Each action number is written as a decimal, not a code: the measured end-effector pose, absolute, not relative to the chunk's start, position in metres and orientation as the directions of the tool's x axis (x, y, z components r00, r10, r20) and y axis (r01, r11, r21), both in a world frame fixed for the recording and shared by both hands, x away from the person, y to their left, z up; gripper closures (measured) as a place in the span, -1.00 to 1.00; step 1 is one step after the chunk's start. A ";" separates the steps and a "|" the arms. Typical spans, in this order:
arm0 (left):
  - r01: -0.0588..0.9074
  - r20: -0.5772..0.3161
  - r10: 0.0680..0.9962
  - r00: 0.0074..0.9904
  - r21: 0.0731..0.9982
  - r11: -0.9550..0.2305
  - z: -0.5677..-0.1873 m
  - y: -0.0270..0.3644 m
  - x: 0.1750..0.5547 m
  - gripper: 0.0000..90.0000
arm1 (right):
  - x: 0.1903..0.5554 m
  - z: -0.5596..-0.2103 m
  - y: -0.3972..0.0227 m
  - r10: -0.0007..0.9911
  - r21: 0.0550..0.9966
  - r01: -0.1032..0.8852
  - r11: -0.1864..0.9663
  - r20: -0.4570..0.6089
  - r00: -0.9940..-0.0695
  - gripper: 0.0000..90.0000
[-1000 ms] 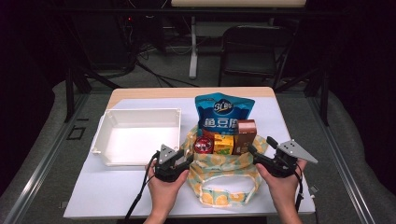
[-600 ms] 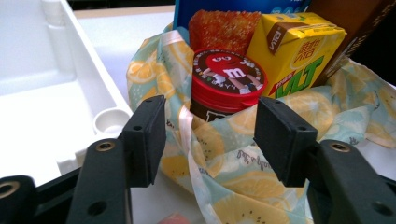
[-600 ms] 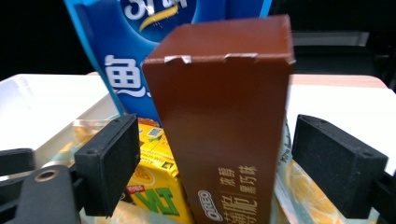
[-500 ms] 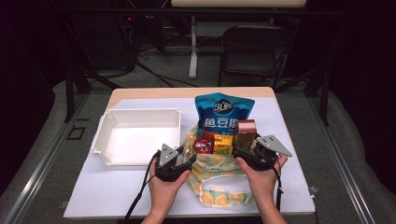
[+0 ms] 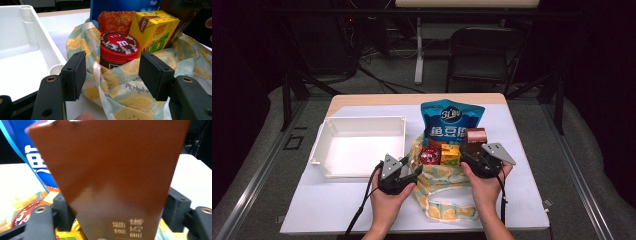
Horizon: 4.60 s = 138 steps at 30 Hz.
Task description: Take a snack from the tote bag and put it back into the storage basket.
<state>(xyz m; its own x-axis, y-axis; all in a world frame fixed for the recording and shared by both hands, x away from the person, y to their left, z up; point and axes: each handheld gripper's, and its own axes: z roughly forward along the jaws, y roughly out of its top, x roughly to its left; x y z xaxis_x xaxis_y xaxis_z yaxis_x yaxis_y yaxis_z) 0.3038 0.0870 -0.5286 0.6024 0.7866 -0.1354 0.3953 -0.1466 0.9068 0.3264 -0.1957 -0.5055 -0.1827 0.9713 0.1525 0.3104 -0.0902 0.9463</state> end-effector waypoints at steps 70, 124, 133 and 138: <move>0.164 -0.003 0.550 0.835 0.956 -0.243 -0.492 0.028 0.285 -0.57 | 0.262 -0.432 -0.183 0.853 0.957 0.282 -0.067 0.202 -0.481 -0.17; 0.258 -0.020 0.684 0.729 0.934 -0.247 -0.481 0.097 0.293 -0.02 | 0.251 -0.445 -0.190 0.850 0.974 0.227 0.003 0.117 -0.513 -0.55; 0.283 -0.040 0.702 0.711 0.930 -0.234 -0.485 0.118 0.294 -0.02 | 0.250 -0.462 -0.211 0.877 0.967 0.252 0.029 0.096 -0.471 -0.52; 0.289 -0.035 0.718 0.695 0.928 -0.235 -0.482 0.132 0.293 -0.02 | 0.249 -0.471 -0.221 0.888 0.963 0.265 0.044 0.083 -0.452 -0.50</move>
